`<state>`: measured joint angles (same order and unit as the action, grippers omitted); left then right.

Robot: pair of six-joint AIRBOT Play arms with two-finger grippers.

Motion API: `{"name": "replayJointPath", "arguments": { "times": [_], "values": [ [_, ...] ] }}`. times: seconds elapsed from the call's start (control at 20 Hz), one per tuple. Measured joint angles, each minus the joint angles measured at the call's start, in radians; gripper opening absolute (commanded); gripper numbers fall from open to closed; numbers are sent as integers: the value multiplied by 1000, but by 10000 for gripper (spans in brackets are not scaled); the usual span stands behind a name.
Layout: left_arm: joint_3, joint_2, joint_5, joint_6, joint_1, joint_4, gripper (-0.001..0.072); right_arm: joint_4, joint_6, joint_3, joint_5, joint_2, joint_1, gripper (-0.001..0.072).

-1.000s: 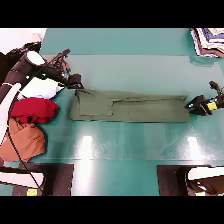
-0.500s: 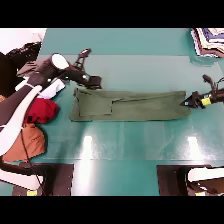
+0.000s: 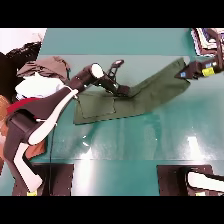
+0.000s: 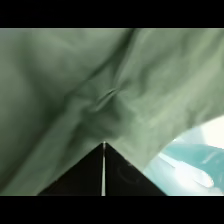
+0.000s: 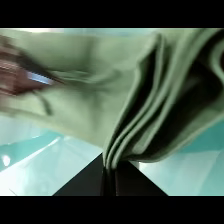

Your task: Fold the shirts.

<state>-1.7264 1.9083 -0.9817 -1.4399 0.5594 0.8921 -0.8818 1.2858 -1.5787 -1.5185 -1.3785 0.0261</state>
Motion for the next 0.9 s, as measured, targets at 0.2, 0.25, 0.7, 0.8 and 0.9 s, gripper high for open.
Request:
{"name": "replayJointPath", "arguments": {
  "times": [0.2, 0.25, 0.7, 0.8, 0.9],
  "values": [
    [-19, 44, 3, -9, 34, -8, 29, 0, 66, -99, 43, 14, 159, 18],
    [-21, 50, 3, -13, 36, -6, 29, 0, 75, -111, 56, 15, 188, 18],
    [-27, 18, -36, -22, -15, 20, 29, -1, 108, -144, 175, 18, 352, 18],
    [-28, -37, -59, -22, -76, 56, 29, 0, 108, -145, 197, 18, 381, 19],
    [-29, -106, -89, -22, -154, 101, 29, 0, 108, -146, 228, 8, 420, 19]
  ]
}}
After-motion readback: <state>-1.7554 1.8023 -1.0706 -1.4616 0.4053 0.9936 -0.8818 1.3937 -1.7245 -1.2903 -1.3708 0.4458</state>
